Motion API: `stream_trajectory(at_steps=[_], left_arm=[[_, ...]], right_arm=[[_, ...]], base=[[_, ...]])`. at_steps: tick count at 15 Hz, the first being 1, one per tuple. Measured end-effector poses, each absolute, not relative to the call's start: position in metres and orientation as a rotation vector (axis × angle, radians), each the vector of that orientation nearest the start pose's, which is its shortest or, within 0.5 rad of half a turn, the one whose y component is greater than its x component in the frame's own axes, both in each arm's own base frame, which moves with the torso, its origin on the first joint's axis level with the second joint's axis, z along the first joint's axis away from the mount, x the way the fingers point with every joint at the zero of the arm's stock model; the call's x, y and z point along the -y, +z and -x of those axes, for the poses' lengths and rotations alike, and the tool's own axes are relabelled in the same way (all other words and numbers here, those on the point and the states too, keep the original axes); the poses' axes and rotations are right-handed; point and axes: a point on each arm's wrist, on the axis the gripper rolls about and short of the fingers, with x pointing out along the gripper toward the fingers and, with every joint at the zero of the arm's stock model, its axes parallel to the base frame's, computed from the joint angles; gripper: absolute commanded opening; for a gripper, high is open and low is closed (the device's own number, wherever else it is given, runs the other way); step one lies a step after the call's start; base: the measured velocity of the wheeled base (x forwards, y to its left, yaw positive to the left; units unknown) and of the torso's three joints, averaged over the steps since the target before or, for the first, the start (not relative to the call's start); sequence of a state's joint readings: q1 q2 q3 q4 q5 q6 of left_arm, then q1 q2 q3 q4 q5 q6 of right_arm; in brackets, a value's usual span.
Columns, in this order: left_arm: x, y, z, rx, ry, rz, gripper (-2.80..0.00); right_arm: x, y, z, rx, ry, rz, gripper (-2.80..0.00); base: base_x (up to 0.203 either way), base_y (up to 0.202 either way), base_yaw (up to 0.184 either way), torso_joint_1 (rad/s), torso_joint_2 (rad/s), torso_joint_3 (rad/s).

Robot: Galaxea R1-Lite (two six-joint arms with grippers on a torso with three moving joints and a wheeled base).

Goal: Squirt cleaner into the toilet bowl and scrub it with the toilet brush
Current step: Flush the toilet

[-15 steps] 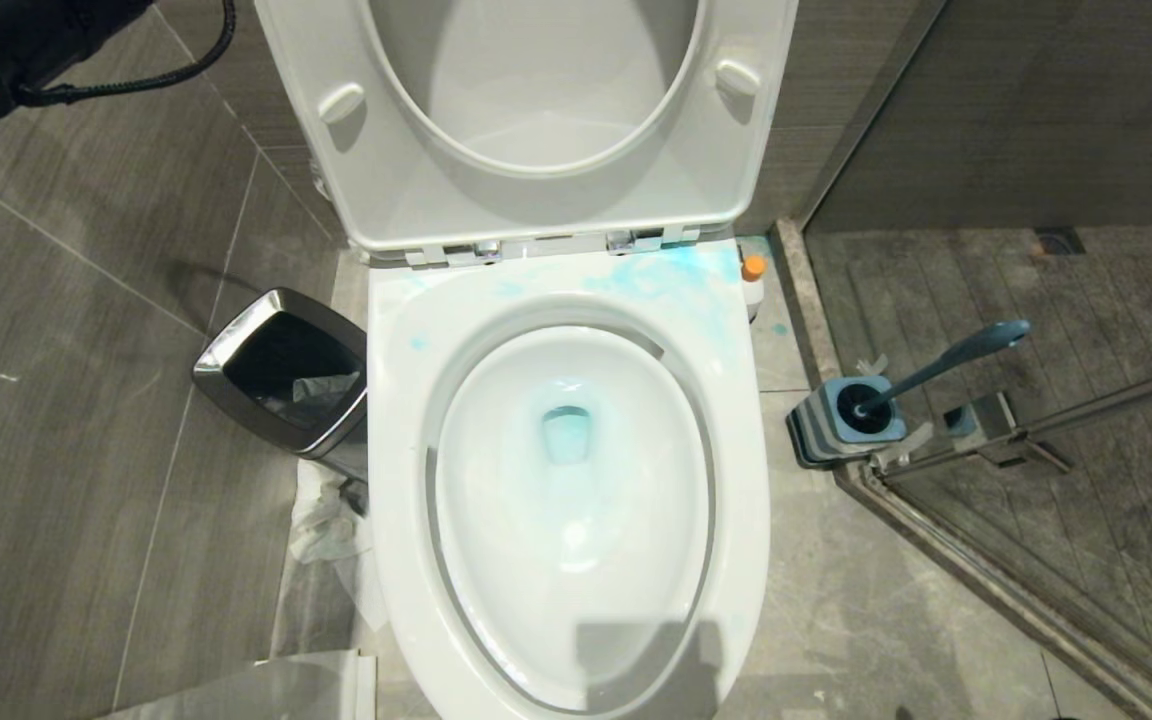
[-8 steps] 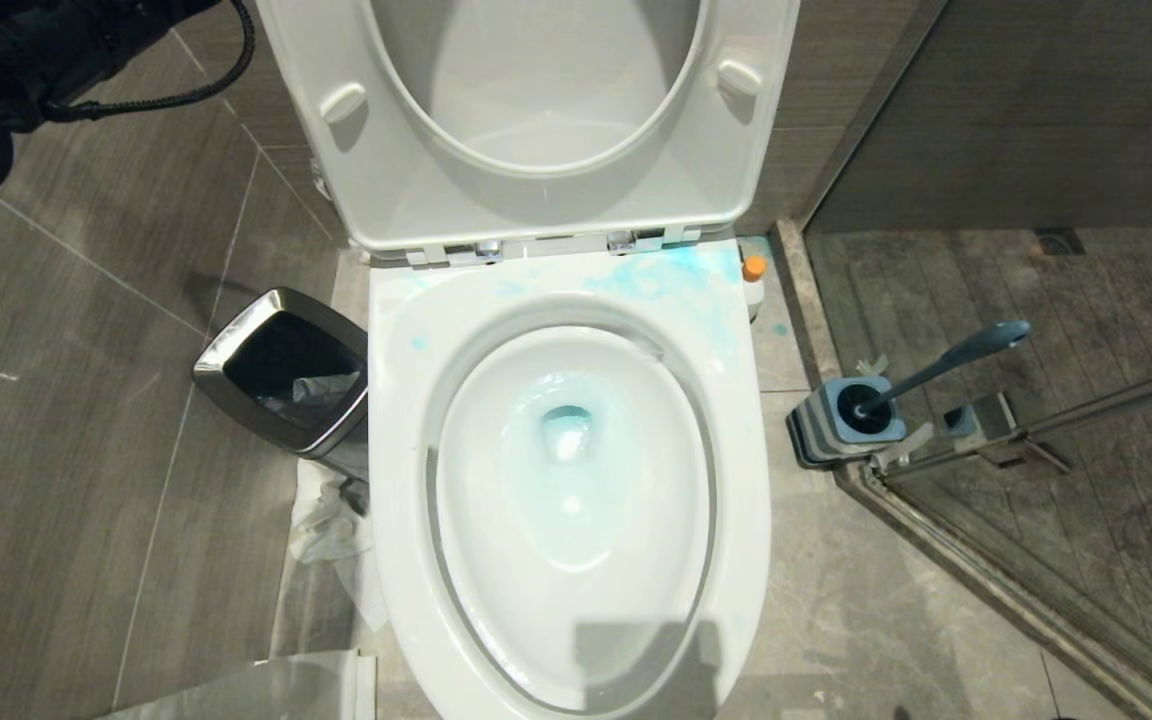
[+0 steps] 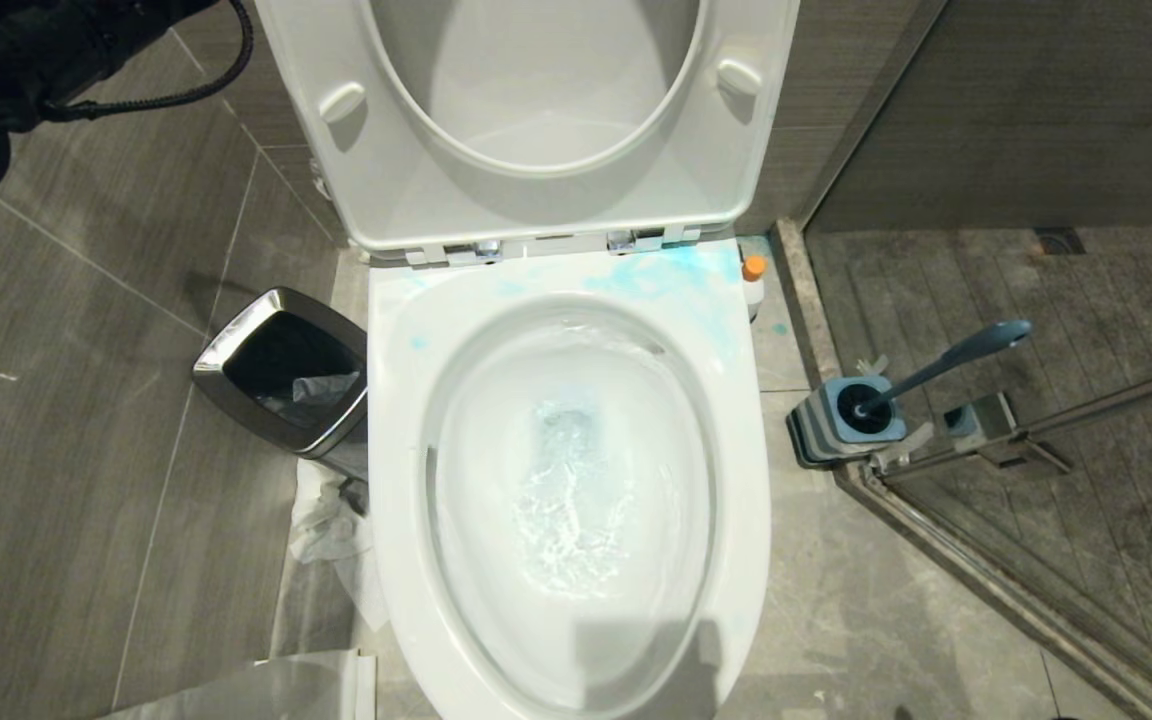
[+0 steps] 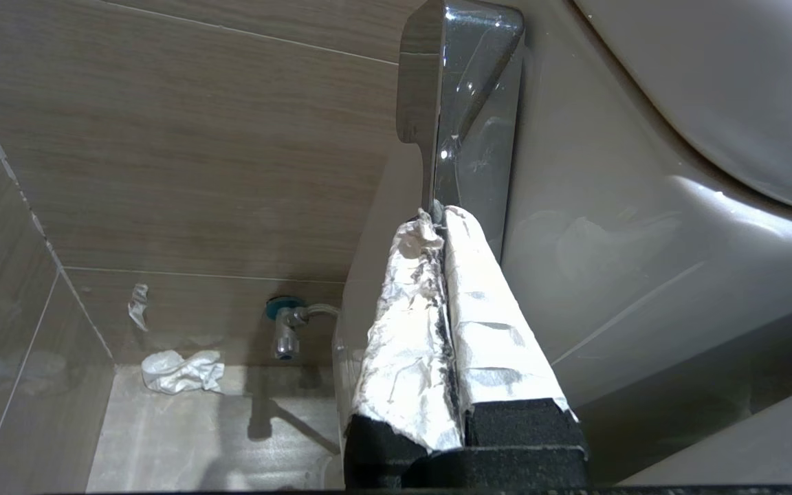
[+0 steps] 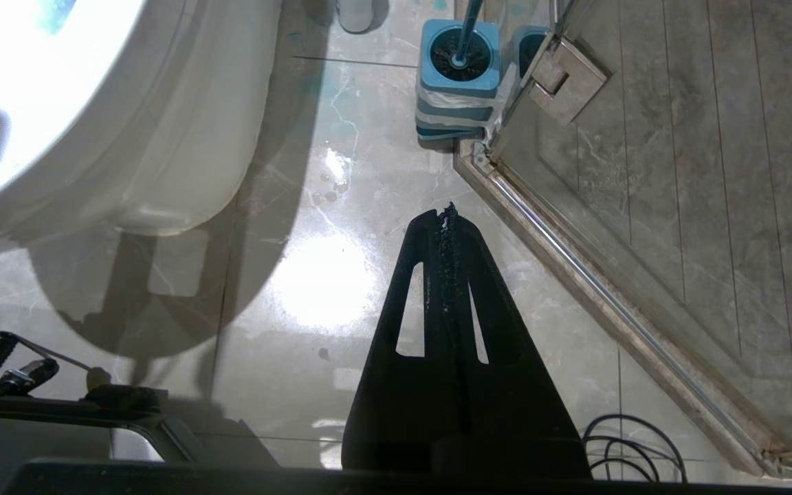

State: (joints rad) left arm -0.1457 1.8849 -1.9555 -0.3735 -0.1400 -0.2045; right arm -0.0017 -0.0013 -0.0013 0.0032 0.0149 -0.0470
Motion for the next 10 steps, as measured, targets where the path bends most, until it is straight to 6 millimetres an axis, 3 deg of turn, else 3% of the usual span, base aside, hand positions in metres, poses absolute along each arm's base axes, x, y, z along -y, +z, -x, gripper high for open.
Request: stream_trajectory(at_steps=[10], left_arm=[[0.052, 0.431, -0.332, 0.452, -0.319, 0.204, -2.8]], right_arm=[[0.0, 0.076, 0.023, 0.0, 0.013, 0.047, -2.8]], base=[[0.0, 0.0, 0.0, 0.0, 0.0, 0.0]])
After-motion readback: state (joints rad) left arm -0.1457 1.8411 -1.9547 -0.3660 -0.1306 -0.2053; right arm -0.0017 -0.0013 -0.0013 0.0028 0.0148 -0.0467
